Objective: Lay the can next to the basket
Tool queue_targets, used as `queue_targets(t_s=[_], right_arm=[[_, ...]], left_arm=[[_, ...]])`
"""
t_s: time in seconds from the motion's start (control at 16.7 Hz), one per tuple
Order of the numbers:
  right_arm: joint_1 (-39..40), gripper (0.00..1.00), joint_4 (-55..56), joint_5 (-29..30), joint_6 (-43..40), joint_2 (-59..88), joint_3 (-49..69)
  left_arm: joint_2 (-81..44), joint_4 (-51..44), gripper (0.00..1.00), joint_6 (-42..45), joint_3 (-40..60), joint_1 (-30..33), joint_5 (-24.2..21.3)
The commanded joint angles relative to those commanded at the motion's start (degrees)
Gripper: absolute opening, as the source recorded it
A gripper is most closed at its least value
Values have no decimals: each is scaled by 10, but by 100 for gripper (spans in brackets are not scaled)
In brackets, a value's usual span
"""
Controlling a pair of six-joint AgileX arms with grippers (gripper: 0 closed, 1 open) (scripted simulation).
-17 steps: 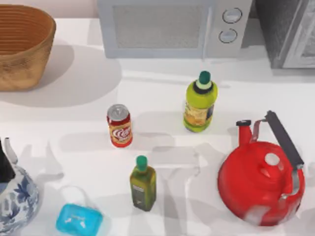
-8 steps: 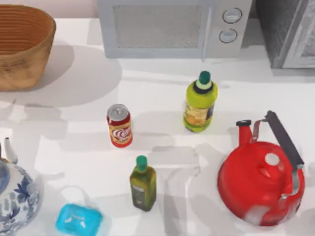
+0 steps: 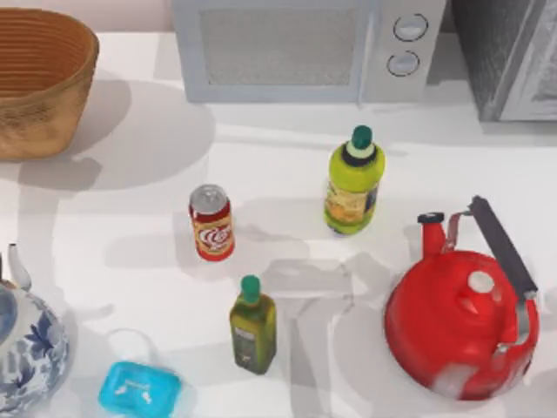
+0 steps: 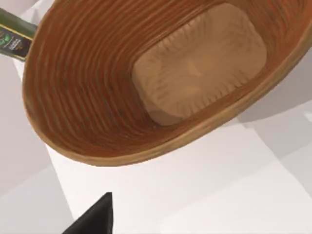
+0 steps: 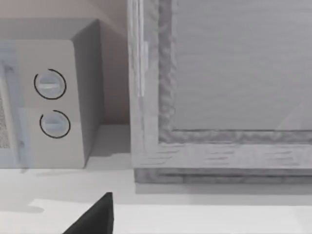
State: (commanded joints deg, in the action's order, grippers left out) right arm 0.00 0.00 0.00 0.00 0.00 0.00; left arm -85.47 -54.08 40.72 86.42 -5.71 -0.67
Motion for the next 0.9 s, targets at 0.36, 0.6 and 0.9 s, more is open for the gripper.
queue_targets(t_s=[0.36,0.6,0.9], right_arm=[[0,100,0,0,0,0,0],[0,100,0,0,0,0,0],[0,100,0,0,0,0,0]], left_arm=[[-223,-132,100,129,51,-35,4],[-268,-162,100,160,63,-45,6],[-268,-159,100,159,59,-42,6]])
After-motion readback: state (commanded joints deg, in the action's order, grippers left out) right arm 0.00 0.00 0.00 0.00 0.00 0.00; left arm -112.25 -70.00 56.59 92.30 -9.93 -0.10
